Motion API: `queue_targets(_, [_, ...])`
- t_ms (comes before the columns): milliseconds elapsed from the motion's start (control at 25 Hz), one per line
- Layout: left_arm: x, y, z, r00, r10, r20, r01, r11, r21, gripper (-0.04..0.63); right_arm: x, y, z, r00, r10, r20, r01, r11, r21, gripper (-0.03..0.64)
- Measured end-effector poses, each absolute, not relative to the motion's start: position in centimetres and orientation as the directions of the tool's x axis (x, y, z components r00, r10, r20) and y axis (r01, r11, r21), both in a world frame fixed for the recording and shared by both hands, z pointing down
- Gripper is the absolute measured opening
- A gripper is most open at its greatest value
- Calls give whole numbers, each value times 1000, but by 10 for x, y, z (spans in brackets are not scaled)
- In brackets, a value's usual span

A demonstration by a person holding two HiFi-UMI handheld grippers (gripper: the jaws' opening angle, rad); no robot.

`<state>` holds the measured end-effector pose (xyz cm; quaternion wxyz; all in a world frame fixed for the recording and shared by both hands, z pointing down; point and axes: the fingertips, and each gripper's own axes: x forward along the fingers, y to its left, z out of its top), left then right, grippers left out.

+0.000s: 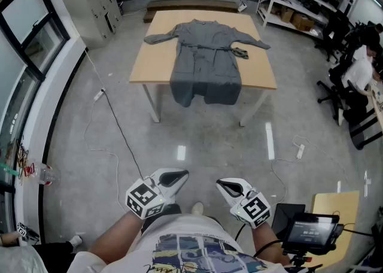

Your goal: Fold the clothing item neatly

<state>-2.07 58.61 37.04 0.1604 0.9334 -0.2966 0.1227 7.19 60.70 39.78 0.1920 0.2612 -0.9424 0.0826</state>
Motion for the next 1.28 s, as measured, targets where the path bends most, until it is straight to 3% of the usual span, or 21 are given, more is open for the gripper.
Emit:
queue_targets(880, [-167,526,373,809,-524,267,-583,-773,249,8,-40,535,397,-710,-568,417,-634,772,-28,18])
queue_targets(1280, [-168,475,392,825,-481,296,-558,-775,297,8,-43,490,412,-687,-547,478,-651,755,-72,18])
